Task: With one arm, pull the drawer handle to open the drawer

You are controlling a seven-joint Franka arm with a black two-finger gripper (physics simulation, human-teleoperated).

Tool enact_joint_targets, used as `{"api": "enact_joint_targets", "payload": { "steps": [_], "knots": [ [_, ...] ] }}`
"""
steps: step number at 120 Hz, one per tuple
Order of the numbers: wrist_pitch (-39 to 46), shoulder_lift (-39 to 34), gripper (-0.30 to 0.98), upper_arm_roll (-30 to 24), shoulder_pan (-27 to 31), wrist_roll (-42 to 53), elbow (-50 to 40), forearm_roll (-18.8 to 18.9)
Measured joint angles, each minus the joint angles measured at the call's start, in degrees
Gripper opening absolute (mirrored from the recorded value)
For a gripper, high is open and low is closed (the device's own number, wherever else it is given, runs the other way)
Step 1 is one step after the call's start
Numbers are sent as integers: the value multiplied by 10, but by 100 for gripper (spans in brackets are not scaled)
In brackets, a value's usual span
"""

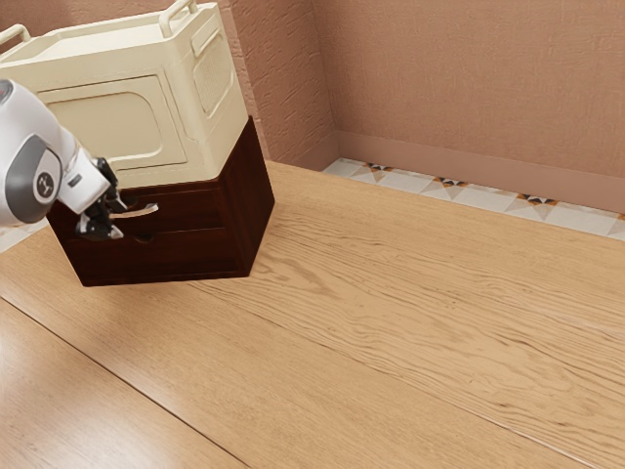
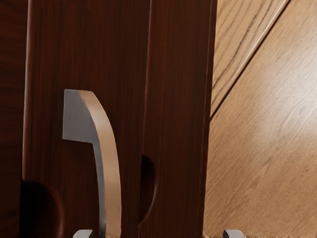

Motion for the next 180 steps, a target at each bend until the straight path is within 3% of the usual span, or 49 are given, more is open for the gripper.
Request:
{"api": "enact_joint_targets", "payload": {
  "steps": [11,33,51,81,180],
  "knots": [
    [1,7,27,0,2,3,0,-5],
    [1,7,3,1,7,7,-1,-12],
    [2,-1,-4,6,2,9,-9,-18],
    [7,-42,-9,36,-28,7,-57,-22],
    [24,-200,-10,37,-51,0,-212,-14]
  ]
}}
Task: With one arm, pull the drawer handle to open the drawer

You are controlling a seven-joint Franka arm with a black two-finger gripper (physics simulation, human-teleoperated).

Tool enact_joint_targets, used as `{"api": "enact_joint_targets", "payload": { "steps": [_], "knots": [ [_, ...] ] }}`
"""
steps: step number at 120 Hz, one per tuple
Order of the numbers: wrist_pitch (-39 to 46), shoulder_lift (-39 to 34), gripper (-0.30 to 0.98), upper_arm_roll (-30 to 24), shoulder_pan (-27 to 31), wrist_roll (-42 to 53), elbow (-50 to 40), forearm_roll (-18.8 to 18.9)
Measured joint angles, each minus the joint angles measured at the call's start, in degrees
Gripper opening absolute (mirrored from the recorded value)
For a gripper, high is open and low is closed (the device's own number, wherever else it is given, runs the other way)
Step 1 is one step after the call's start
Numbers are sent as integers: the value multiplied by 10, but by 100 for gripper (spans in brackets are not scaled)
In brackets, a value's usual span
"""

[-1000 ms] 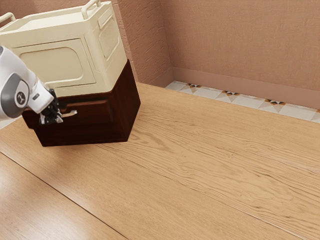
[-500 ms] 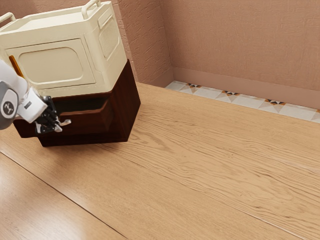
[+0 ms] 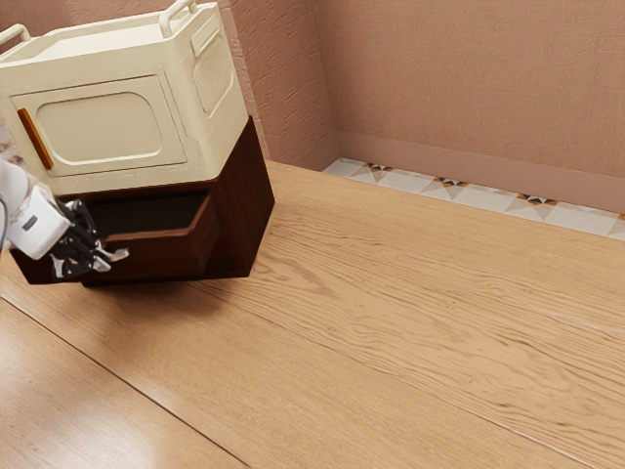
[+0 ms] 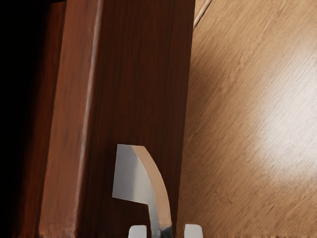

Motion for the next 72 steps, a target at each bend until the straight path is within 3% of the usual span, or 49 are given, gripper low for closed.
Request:
{"api": "enact_joint_targets", "payload": {
  "steps": [72],
  "knots": [
    [-8,-55,-10,-2,11,-4,-48,4]
  ]
}}
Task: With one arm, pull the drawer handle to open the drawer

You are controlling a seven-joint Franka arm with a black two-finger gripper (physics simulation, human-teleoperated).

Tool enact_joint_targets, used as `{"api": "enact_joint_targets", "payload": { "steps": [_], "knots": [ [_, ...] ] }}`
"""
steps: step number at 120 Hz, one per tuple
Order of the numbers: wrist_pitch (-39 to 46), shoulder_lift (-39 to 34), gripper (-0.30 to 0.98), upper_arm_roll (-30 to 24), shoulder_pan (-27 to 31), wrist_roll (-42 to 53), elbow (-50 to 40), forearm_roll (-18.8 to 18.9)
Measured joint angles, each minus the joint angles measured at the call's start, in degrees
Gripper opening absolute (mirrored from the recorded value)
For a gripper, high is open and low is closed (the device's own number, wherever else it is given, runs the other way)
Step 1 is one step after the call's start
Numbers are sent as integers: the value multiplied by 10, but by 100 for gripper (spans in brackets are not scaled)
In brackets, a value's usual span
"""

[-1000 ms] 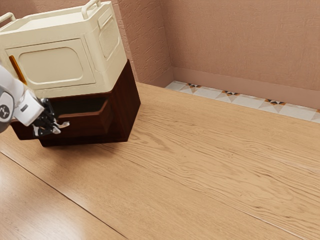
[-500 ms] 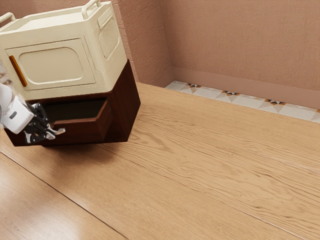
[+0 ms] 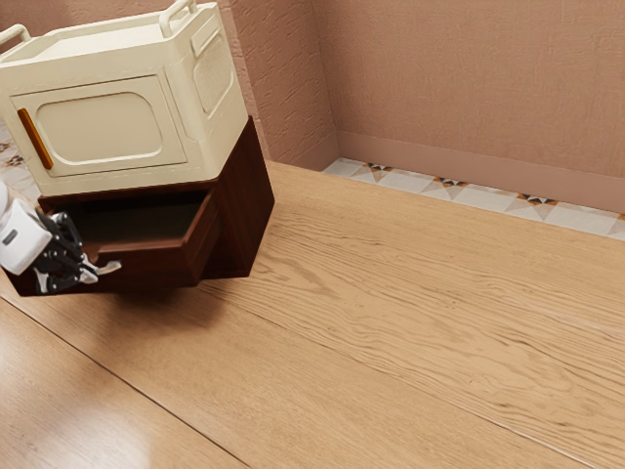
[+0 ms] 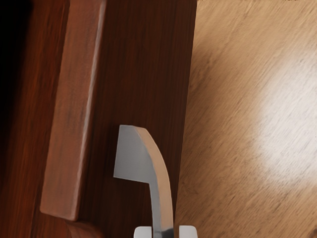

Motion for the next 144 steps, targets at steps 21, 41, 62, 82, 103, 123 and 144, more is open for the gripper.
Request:
{"api": "enact_joint_targets", "payload": {
  "steps": [21,41,62,82,103,123,144],
  "knots": [
    [-8,-3,-10,0,0,-2,-3,0],
    [-17,-5,-6,0,0,-4,-3,0],
    [-31,-7,2,-1,4,-6,-2,-1],
    [-45,-21,6,-3,9,-7,-1,-1],
    [-81,-55,12,-25,26,-9,18,-2],
    [-178,-25,21,-55,27,-23,150,6],
    [-316,119,41,-61,16,-55,335,18]
  ]
}}
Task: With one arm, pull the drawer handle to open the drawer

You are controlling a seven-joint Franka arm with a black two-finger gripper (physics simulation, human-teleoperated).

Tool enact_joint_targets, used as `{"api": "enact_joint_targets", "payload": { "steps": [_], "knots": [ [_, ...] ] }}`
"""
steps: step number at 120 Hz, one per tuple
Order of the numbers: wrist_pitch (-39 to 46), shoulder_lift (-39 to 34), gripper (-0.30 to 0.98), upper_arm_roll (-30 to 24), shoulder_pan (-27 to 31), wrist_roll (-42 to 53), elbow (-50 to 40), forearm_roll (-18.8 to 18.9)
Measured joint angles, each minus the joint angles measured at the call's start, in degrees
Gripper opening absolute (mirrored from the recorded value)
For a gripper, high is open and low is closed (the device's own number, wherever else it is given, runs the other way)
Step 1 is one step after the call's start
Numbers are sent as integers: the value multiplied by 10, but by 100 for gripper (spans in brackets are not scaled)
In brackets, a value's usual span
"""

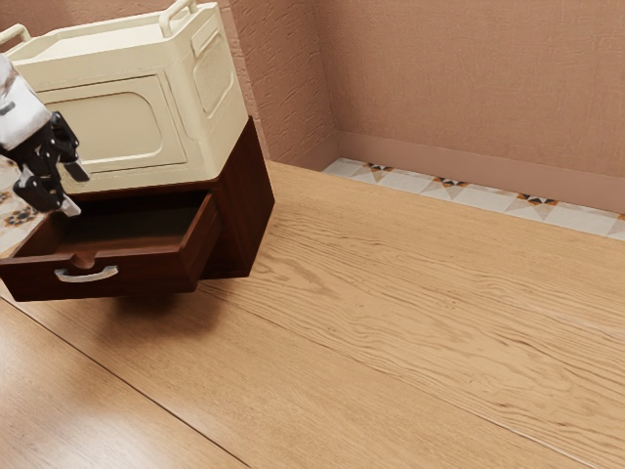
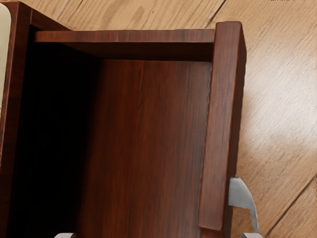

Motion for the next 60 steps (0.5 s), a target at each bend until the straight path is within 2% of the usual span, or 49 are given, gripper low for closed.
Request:
{"api": "enact_joint_targets", "payload": {
  "steps": [10,19,32,43,60],
  "knots": [
    [-76,87,50,-16,3,-24,109,-1],
    [-133,130,56,-35,-1,-59,153,-4],
    [-187,143,61,-77,-1,-135,167,-7],
    [-215,143,64,-80,-19,-200,168,-22],
    [-238,143,66,-84,-9,-280,168,-33]
  ]
}}
